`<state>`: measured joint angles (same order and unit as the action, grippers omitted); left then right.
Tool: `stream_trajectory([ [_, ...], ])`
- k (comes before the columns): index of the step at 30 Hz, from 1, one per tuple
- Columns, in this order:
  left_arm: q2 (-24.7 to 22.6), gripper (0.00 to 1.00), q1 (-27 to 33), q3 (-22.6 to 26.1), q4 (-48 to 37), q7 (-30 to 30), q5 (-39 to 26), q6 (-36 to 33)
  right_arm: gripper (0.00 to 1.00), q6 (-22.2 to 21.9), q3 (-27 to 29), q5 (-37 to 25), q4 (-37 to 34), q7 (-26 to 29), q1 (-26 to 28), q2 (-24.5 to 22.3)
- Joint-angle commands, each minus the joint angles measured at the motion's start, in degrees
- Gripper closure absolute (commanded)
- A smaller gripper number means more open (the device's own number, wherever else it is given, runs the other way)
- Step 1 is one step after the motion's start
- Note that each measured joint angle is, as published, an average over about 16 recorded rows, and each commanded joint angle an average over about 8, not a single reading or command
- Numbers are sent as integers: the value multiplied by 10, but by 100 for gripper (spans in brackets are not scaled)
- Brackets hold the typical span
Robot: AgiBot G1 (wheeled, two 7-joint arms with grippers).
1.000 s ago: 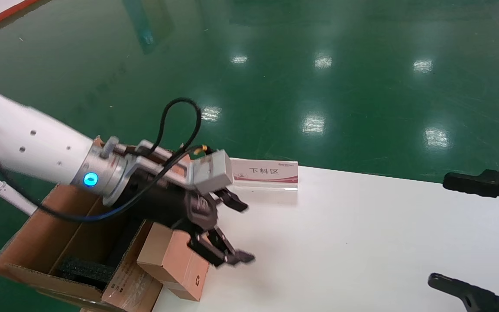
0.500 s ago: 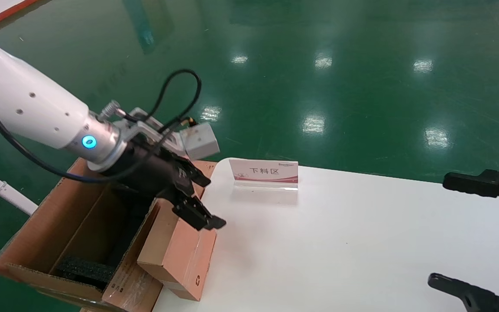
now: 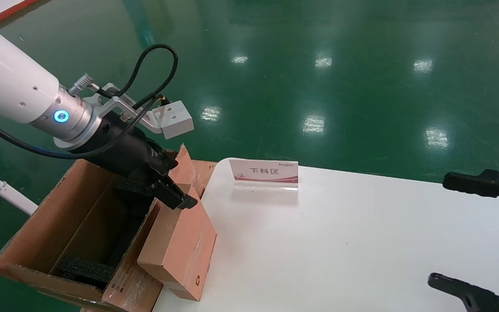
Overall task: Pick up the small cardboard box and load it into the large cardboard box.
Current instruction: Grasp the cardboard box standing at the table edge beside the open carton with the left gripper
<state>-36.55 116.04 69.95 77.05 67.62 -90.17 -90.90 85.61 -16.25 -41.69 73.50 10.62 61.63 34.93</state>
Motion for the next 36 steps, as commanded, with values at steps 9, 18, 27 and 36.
stream_trajectory([
  [9,-3,0,77,134,1,41,35,1,0,0,0,0,0,0,0,0],
  [18,-10,0,117,216,0,67,71,9,0,0,-1,1,0,0,0,0],
  [27,-16,0,129,260,0,82,91,19,0,0,-1,1,0,-1,0,0],
  [36,-18,0,123,283,-2,92,100,32,0,-1,-1,1,0,-1,0,-1],
])
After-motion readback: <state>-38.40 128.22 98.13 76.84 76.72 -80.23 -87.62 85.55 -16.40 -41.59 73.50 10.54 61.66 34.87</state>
